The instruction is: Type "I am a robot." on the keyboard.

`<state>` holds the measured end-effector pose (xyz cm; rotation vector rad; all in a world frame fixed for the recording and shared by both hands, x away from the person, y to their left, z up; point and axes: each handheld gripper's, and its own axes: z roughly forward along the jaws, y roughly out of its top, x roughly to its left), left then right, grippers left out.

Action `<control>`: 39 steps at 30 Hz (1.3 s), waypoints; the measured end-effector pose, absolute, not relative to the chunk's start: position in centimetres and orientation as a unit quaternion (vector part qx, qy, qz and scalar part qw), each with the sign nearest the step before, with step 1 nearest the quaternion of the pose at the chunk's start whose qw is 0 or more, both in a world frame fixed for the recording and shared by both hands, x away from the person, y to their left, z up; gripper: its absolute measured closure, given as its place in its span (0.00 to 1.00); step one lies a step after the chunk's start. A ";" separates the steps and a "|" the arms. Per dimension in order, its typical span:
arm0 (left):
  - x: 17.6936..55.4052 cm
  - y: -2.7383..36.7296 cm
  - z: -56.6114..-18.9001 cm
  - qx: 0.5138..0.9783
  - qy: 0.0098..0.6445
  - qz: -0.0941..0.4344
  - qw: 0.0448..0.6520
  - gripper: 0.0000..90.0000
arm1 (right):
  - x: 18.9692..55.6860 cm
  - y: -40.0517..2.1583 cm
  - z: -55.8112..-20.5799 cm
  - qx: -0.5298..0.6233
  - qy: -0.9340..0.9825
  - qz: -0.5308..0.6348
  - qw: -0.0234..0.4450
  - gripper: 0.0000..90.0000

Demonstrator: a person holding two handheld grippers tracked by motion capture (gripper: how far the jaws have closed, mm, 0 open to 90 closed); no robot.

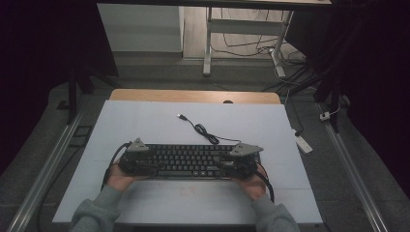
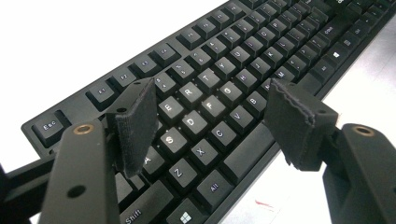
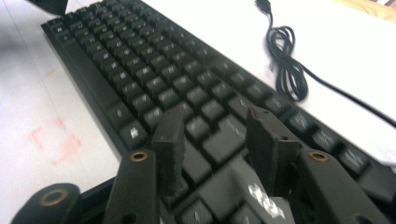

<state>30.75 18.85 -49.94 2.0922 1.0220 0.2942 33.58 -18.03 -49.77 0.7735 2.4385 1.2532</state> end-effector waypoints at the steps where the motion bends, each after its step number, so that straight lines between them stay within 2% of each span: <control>1: 30.8 18.9 -49.9 0.822 0.402 0.116 0.387 0.38 | 33.4 -18.3 -49.8 0.267 0.847 0.436 0.147 0.62; 11: 30.8 18.8 -50.0 0.819 0.406 0.120 0.388 0.39 | 32.4 -20.0 -49.9 0.263 0.846 0.438 0.152 0.60; 18: 31.0 18.3 -50.1 0.817 0.403 0.121 0.395 0.46 | 32.5 -19.9 -50.0 0.263 0.847 0.437 0.152 0.60; 23: 31.0 17.5 -50.4 0.824 0.394 0.115 0.391 0.58 | 32.6 -19.9 -50.0 0.264 0.846 0.437 0.153 0.60; 32: 31.2 15.9 -50.8 0.839 0.369 0.110 0.383 0.96 | 32.6 -19.8 -50.1 0.261 0.848 0.436 0.152 0.60; 39: 31.4 14.5 -51.3 0.854 0.353 0.109 0.366 0.99 | 32.7 -19.8 -50.2 0.261 0.850 0.431 0.153 0.60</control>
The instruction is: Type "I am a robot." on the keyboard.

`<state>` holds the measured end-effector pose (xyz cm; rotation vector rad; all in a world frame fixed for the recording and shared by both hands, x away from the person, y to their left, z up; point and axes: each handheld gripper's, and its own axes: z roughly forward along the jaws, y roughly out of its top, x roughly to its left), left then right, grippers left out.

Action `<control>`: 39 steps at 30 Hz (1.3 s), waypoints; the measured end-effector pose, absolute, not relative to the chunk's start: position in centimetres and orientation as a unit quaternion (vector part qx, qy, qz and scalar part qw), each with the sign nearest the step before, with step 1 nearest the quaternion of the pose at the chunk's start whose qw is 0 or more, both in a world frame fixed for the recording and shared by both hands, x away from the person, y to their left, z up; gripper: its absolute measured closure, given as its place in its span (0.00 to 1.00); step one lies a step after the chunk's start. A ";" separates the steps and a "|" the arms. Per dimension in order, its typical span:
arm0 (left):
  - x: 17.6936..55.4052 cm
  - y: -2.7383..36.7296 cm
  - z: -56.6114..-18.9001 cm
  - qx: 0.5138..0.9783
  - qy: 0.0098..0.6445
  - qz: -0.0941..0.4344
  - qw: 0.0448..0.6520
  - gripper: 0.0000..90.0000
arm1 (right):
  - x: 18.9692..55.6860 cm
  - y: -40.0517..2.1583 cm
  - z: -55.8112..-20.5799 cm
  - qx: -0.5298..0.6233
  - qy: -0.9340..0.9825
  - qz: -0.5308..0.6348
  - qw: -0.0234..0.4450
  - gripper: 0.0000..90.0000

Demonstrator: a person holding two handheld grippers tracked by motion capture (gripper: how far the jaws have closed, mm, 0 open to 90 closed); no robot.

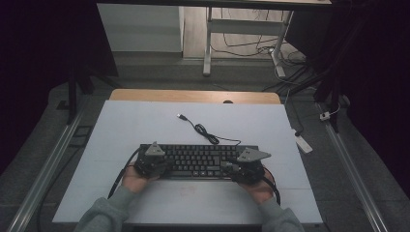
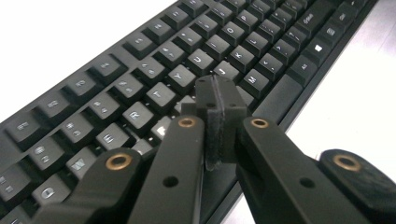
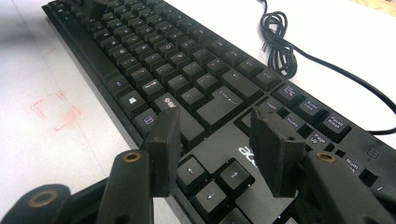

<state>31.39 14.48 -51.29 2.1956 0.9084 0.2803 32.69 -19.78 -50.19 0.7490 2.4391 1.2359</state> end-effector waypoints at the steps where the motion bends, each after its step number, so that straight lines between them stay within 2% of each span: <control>1: 31.4 14.3 -51.4 0.854 0.354 0.108 0.365 0.99 | 32.7 -19.8 -50.2 0.261 0.850 0.431 0.153 0.60; 19: 31.7 13.4 -52.1 0.864 0.353 0.105 0.345 0.99 | 32.7 -19.7 -50.3 0.261 0.852 0.426 0.154 0.60; 28: 31.4 13.8 -51.4 0.851 0.353 0.119 0.369 0.98 | 32.7 -19.8 -50.2 0.261 0.850 0.430 0.155 0.60; 31: 31.2 14.8 -50.6 0.837 0.364 0.127 0.389 0.89 | 32.7 -19.8 -50.2 0.262 0.849 0.431 0.155 0.60; 35: 31.1 16.5 -49.7 0.814 0.390 0.136 0.409 0.68 | 32.7 -19.8 -50.2 0.263 0.848 0.433 0.155 0.60; 39: 31.3 18.1 -49.4 0.801 0.412 0.133 0.414 0.54 | 32.8 -19.8 -50.2 0.264 0.849 0.431 0.156 0.60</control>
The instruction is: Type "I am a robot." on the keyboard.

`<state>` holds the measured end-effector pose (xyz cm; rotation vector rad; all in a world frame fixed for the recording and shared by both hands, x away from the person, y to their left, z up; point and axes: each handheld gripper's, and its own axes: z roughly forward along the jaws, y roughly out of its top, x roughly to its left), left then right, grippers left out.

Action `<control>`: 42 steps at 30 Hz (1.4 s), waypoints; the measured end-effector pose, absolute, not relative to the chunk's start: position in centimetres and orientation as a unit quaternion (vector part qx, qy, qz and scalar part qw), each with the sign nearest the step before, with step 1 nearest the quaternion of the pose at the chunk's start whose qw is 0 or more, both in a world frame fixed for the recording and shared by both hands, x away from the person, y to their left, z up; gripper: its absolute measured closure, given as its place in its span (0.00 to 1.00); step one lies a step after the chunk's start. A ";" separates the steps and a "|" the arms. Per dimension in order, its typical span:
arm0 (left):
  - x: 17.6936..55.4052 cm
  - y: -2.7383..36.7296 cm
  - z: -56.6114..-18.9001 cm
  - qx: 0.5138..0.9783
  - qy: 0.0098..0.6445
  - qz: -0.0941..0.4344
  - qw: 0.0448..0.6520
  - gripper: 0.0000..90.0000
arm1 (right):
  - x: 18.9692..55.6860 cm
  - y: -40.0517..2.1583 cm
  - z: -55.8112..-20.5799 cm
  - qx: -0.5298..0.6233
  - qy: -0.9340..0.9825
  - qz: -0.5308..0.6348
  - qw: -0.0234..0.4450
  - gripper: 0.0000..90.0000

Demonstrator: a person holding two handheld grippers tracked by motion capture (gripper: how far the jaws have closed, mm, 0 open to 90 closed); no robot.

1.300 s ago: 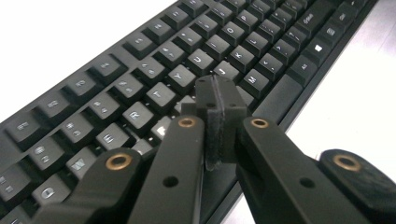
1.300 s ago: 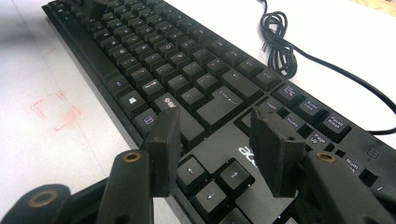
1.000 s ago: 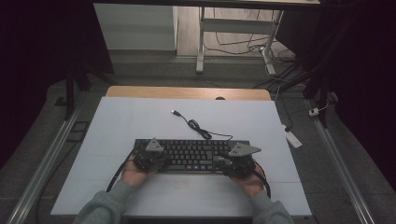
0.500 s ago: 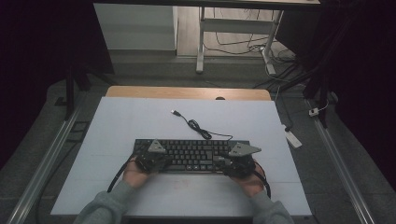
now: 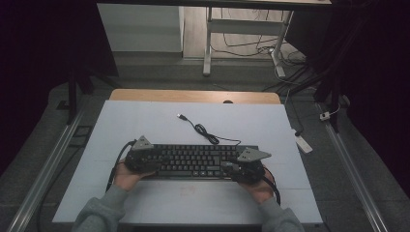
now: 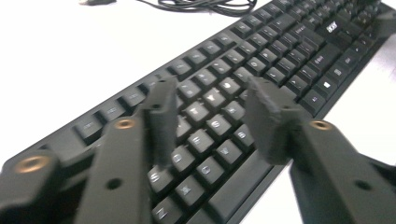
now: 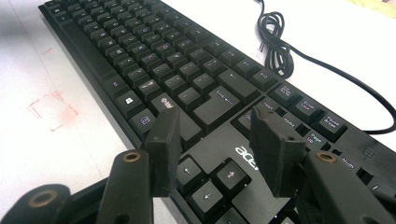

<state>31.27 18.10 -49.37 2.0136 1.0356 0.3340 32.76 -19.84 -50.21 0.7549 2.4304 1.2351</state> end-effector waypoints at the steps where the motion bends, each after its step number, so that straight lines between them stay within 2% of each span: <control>1: 31.3 18.4 -49.4 0.799 0.416 0.134 0.412 0.52 | 32.8 -19.9 -50.2 0.264 0.849 0.430 0.157 0.60; 4: 31.4 19.1 -49.4 0.797 0.425 0.132 0.409 0.47 | 32.8 -19.9 -50.3 0.264 0.849 0.430 0.157 0.60; 12: 31.4 19.6 -49.5 0.797 0.428 0.127 0.406 0.42 | 32.9 -19.9 -50.3 0.265 0.849 0.428 0.158 0.60; 24: 31.5 19.4 -49.6 0.802 0.424 0.125 0.402 0.41 | 33.0 -19.5 -50.2 0.264 0.848 0.432 0.158 0.60; 33: 31.5 19.1 -49.7 0.805 0.422 0.125 0.398 0.41 | 33.5 -17.8 -49.9 0.260 0.844 0.447 0.146 0.60; 39: 31.5 19.1 -49.7 0.806 0.420 0.125 0.398 0.41 | 34.1 -16.2 -49.7 0.257 0.845 0.446 0.144 0.66; 42: 31.6 19.0 -49.8 0.806 0.420 0.126 0.398 0.41 | 34.5 -15.4 -49.8 0.257 0.848 0.443 0.138 0.73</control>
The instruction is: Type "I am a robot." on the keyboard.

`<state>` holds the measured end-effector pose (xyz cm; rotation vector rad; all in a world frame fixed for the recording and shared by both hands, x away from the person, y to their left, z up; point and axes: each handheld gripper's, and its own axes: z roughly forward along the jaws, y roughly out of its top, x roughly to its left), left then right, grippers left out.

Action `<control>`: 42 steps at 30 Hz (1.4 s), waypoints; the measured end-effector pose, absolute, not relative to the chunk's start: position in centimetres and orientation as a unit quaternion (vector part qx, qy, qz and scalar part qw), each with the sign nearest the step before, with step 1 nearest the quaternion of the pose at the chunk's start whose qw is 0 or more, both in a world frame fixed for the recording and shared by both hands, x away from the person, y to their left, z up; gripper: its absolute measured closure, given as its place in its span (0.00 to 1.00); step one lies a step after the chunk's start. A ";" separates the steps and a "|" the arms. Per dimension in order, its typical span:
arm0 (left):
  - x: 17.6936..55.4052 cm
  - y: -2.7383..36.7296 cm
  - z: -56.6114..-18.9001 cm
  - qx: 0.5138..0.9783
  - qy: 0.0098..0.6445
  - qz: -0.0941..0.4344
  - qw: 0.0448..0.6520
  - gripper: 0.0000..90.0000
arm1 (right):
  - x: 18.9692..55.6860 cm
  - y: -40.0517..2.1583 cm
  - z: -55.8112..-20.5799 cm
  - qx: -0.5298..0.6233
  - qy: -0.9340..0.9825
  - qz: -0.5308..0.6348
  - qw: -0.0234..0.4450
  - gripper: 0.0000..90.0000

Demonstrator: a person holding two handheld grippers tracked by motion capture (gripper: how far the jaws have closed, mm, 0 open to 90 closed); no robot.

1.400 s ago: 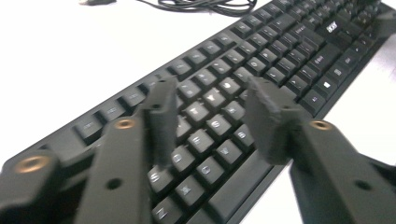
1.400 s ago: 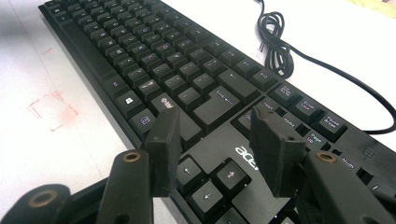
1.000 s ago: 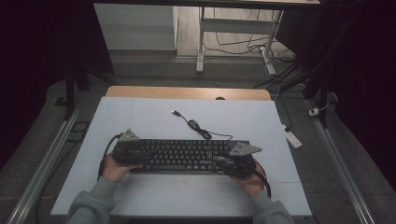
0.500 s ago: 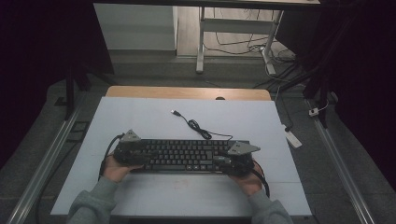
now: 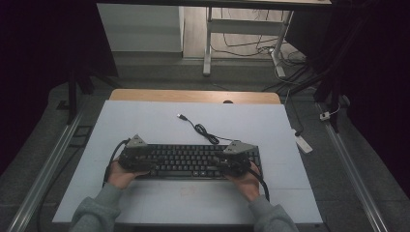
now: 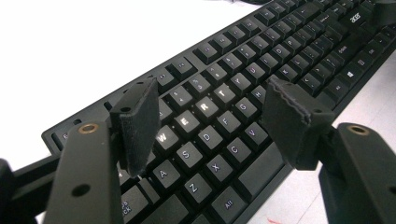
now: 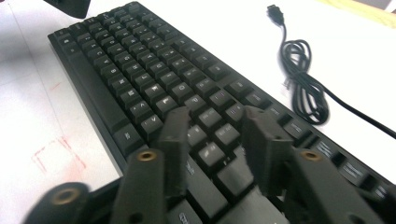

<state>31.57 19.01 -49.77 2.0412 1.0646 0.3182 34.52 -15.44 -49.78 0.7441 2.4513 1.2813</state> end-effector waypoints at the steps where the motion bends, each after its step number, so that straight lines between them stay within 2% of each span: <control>1: 31.6 19.0 -49.8 0.807 0.419 0.125 0.398 0.41 | 34.7 -15.2 -49.8 0.256 0.848 0.443 0.137 0.77; 6: 31.6 18.9 -49.8 0.807 0.419 0.125 0.396 0.40 | 35.4 -13.8 -49.9 0.247 0.857 0.435 0.125 0.96; 8: 31.6 18.9 -49.8 0.808 0.418 0.125 0.396 0.40 | 35.5 -13.1 -49.9 0.241 0.860 0.432 0.122 1.00; 22: 31.6 18.9 -49.9 0.809 0.417 0.125 0.395 0.40 | 37.0 -8.9 -50.8 0.227 0.876 0.409 0.120 1.00; 42: 31.5 18.8 -49.9 0.811 0.416 0.126 0.393 0.40 | 37.7 -8.1 -51.6 0.232 0.881 0.395 0.121 0.99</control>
